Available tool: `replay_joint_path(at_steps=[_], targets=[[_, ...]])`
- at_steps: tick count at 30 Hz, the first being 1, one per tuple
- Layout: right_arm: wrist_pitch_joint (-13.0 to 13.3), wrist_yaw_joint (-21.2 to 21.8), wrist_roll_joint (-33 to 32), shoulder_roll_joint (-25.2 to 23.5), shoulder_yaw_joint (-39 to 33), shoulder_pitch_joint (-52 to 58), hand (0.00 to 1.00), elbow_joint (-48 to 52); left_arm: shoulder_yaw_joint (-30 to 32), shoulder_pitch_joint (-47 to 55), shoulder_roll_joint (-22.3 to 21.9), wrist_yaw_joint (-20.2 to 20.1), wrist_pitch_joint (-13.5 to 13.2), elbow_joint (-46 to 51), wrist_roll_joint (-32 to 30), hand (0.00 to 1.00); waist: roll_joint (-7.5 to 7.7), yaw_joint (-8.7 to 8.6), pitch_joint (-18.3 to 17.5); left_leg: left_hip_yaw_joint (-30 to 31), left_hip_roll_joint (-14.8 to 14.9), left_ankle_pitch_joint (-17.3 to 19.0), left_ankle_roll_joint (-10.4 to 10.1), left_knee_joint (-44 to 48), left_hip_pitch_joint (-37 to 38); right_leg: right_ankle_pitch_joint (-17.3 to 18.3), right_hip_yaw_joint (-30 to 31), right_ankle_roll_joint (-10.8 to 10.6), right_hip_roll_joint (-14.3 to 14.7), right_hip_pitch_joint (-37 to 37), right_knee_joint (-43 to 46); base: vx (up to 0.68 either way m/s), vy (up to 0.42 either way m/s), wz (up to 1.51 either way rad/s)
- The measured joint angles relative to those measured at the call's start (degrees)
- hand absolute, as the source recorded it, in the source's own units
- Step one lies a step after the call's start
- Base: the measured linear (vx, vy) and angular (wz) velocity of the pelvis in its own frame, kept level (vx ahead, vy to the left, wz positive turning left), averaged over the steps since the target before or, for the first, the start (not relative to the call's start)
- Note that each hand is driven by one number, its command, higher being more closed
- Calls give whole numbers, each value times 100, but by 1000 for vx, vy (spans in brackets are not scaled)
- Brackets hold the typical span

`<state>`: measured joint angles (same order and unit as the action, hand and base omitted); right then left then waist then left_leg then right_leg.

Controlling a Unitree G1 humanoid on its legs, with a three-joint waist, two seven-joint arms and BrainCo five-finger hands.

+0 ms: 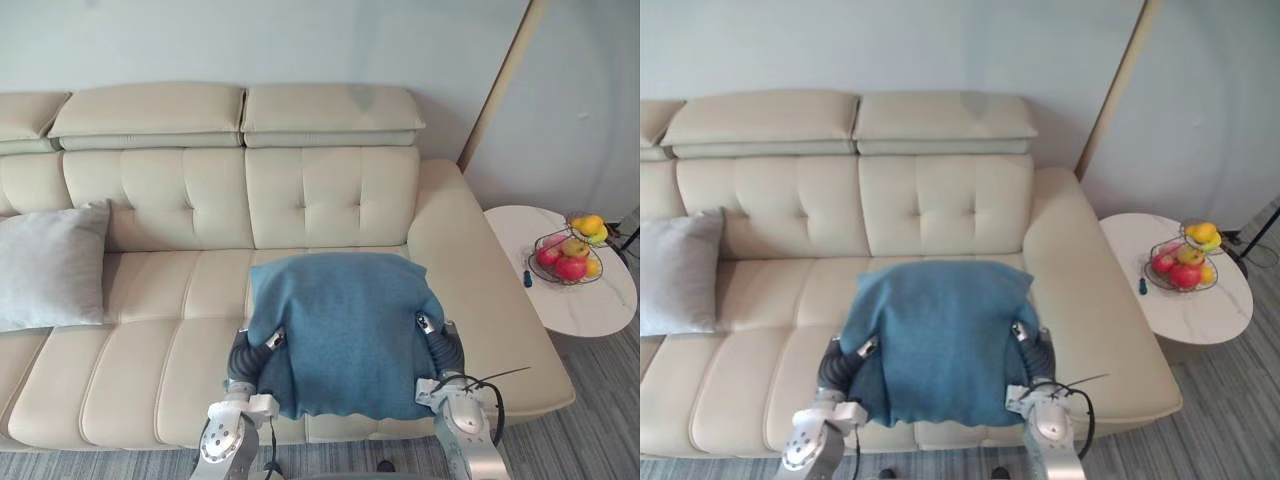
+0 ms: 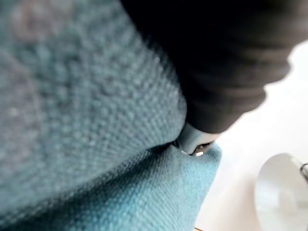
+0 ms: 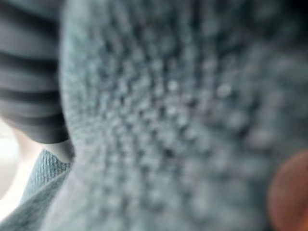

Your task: Pick up cushions and gather them together orderly.

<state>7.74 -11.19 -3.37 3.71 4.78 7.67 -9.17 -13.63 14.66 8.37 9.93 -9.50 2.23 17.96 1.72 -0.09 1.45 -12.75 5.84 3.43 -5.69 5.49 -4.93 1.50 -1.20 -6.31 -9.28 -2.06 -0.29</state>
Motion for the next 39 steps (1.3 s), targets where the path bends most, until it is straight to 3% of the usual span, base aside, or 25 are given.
replay_joint_path(at_steps=[4, 6, 8, 11, 15, 19, 20, 21, 24, 26, 30, 34, 39], targets=[[-47, -247, 119, 126, 23, -1111, 100, -532, 84, -932, 44, 395, -5, -326, -112, 100, -29, 7, 244, 138, -35, -350, 30, -308, -351, -185, -11, 66, 15, -453, 6, -84, -5, 10], [-63, -505, 126, 133, 36, -2154, 100, -832, 239, -1843, 167, 729, -12, -534, -122, 100, -62, 42, 672, 145, -17, -555, 49, -365, -742, -310, 6, 71, 40, -927, 117, -228, 4, -1], [-81, -654, 128, 139, 36, -2578, 100, -840, 309, -2348, 225, 908, -15, -650, -137, 100, -79, 89, 871, 145, -14, -650, 69, -371, -967, -355, 30, 73, 45, -1217, 228, -143, 12, -1], [-145, -968, 162, 178, 21, -3219, 100, -856, 365, -3273, 370, 1209, -17, -989, -162, 100, -77, 175, 957, 162, -10, -782, 82, -367, -1465, -401, 52, 36, 43, -1802, 445, -161, 18, 3], [-182, -1504, 351, 327, -323, -4686, 100, -1117, 362, -5194, 736, 1665, -33, -1637, -213, 100, -85, 258, 1217, 249, -25, -1108, 96, -546, -2034, -463, 13, 20, 36, -2527, 682, -97, 3, 9], [-169, -1962, 530, 499, -744, -6304, 100, -1644, 463, -7011, 1004, 1970, -188, -2331, -367, 100, -215, 243, 1629, 356, -71, -1576, 121, -1016, -2442, -655, -55, 7, 40, -3068, 634, -75, 4, 13], [-168, -2053, 562, 548, -828, -6651, 100, -1753, 528, -7438, 1010, 2012, -216, -2545, -444, 0, -268, 229, 1757, 414, -83, -1683, 125, -1135, -2523, -707, -107, -5, 37, -3145, 578, -60, 14, 14], [-165, -2099, 569, 557, -875, -6783, 0, -1812, 548, -7582, 1019, 2018, -228, -2622, -449, 0, -275, 230, 1835, 419, -88, -1693, 126, -1134, -2533, -714, -113, -5, 31, -3154, 575, -19, 10, 10], [-162, -2355, 573, 644, -983, -7406, 0, -2317, 661, -8123, 1064, 2153, -260, -3114, -551, 0, -322, 208, 1959, 537, -100, -1739, 103, -1134, -2841, -783, -152, -9, 21, -3356, 449, 8, -3, 11], [-206, -2378, 568, 796, -1084, -7836, 0, -2849, 800, -8559, 1052, 2216, -251, -3747, -562, 0, -413, 207, 2028, 687, -97, -1831, 29, -1134, -3109, -884, -276, 2, 19, -3446, 244, 22, -12, 22], [-388, -2329, 501, 906, -1110, -8126, 0, -3055, 968, -8849, 1018, 2205, -133, -4236, -578, 0, -431, 240, 2209, 801, -83, -1932, -101, -1134, -3368, -884, -341, 3, 21, -3659, 238, 18, -19, 12], [-437, -2041, 238, 1077, -1090, -8241, 0, -3056, 1383, -8982, 835, 1801, -101, -4683, -575, 0, -437, 248, 2323, 845, -34, -2022, -195, -1133, -3741, -882, -415, 5, 48, -4030, 348, 12, -10, 6], [-509, -1852, -38, 1216, -949, -8108, 0, -3057, 1675, -8675, 499, 1659, -93, -4788, -547, 0, -433, 237, 2354, 842, -11, -2022, -196, -1133, -3755, -820, -422, 32, 44, -4139, 546, 2, 10, -1]])
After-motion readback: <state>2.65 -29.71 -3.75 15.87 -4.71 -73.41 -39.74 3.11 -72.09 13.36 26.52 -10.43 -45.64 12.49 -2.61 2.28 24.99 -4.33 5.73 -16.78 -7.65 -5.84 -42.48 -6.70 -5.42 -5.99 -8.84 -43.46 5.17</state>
